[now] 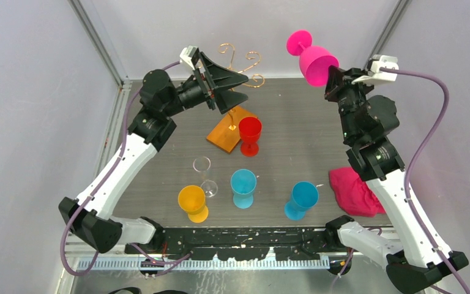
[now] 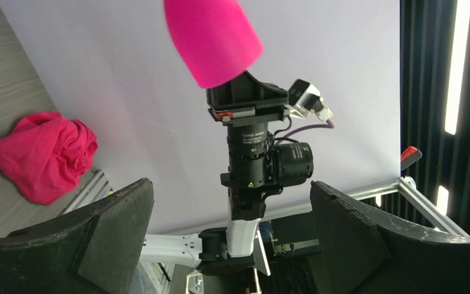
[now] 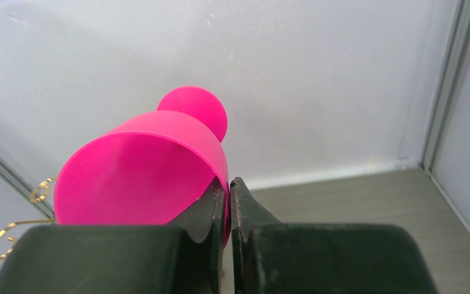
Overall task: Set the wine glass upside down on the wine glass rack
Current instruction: Turn the wine glass upside down at the wine rack.
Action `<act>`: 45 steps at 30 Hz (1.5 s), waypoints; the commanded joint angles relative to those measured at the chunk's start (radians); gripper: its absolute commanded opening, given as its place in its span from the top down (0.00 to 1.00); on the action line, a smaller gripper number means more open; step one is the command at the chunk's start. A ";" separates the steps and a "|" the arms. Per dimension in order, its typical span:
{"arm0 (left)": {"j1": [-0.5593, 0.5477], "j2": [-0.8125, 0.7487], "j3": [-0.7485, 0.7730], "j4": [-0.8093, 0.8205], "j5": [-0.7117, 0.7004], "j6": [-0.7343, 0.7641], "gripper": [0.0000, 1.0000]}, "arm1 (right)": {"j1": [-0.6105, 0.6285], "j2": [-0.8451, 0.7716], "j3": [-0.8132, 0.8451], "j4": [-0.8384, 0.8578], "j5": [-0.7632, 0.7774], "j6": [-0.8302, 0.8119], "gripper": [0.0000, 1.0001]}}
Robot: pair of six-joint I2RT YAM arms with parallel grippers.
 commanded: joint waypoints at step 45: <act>-0.218 0.423 0.388 0.248 -0.053 -0.194 0.00 | 0.226 -0.021 -0.187 0.526 -0.041 -0.300 0.99</act>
